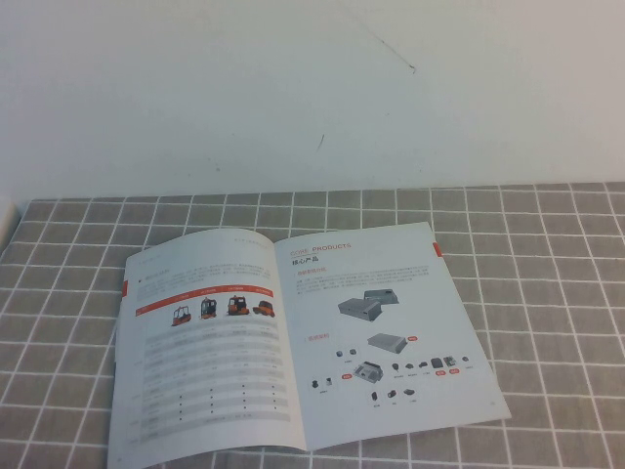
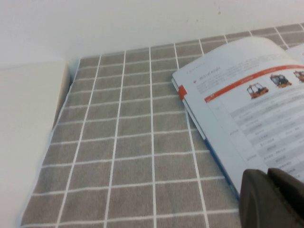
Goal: Close book
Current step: 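Close the open booklet and leave it lying on the table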
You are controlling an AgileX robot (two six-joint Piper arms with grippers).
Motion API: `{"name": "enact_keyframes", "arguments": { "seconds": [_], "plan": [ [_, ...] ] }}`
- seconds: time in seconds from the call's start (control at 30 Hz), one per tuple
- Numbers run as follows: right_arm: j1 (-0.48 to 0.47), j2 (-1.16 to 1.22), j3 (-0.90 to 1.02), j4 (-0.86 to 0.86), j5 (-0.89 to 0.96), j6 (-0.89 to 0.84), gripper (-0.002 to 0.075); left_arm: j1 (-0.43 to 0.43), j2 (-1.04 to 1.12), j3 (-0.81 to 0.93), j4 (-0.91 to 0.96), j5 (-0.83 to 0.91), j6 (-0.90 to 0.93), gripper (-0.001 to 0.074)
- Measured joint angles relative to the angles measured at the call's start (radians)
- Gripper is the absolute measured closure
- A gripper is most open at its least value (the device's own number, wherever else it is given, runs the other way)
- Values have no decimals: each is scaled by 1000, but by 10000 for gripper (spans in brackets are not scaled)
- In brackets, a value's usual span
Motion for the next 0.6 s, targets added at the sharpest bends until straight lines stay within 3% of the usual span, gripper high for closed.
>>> {"name": "enact_keyframes", "arguments": {
  "seconds": [0.2,0.43,0.6],
  "plan": [
    [0,0,8,0,-175,0,729,0,0,5,0,-212,2,738],
    [0,0,8,0,-564,0,729,0,0,5,1,-614,2,738],
    [0,0,8,6,-751,0,729,0,-2,5,1,-777,2,738]
  ]
}}
